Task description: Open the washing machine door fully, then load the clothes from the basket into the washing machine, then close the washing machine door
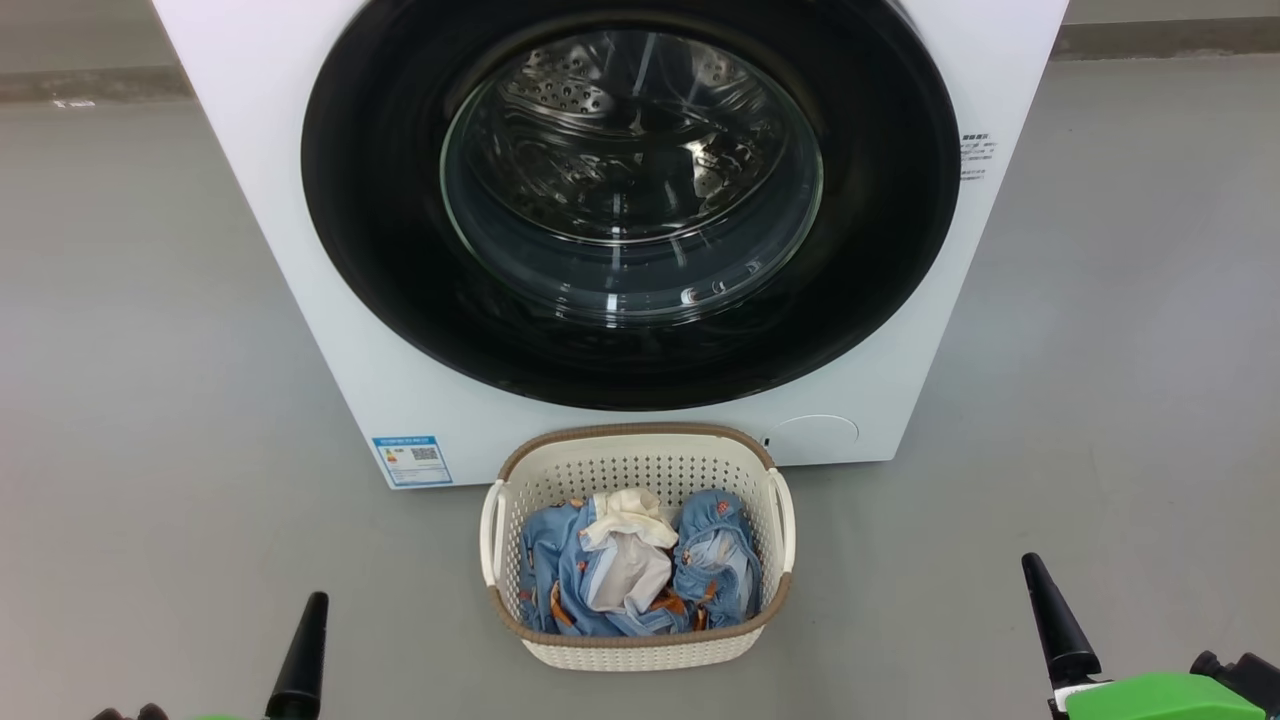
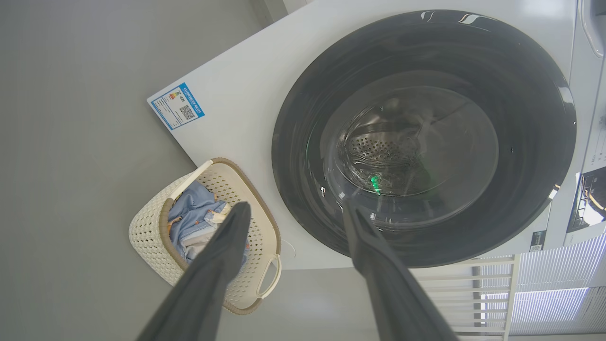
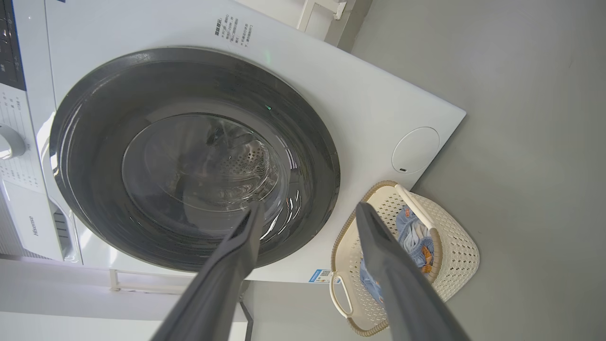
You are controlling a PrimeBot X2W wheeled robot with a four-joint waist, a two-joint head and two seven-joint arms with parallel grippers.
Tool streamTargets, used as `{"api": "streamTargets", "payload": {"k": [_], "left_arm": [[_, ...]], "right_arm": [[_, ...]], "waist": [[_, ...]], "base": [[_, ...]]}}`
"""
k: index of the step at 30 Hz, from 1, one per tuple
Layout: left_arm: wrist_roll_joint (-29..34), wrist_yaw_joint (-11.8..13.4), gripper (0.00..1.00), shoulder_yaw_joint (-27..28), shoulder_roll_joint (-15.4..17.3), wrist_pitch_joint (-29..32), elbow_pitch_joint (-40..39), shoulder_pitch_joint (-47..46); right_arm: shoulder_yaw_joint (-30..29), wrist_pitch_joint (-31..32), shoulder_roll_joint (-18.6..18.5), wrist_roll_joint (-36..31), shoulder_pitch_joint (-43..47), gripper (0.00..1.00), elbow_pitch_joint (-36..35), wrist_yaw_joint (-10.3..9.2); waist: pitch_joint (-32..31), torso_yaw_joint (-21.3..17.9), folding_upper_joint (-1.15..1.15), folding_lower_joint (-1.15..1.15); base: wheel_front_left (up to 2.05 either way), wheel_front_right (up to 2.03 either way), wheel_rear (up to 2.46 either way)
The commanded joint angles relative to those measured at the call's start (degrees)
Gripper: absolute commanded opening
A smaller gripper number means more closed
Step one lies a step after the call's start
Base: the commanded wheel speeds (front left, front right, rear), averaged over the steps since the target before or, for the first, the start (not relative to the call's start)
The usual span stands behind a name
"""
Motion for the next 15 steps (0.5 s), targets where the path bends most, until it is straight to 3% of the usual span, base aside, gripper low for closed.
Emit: {"api": "streamTargets", "payload": {"k": [1,15], "left_arm": [[1.9,-0.1,1.00,0.4,1.2,-0.6,-1.9,-2.4],[12.7,-0.1,1.00,-1.0,2.2,-3.0,-3.3,-2.7]], "right_arm": [[0.7,-0.7,-0.9,-2.0,-2.7,1.00,-1.3,0.03],[2.2,-2.8,-2.4,-13.7,-3.3,1.00,-1.1,0.04]], "waist": [[0.0,0.0,0.00,-0.01],[-0.2,0.1,0.00,-0.01]], "base": [[0.00,0.00,0.00],[0.00,0.00,0.00]]}}
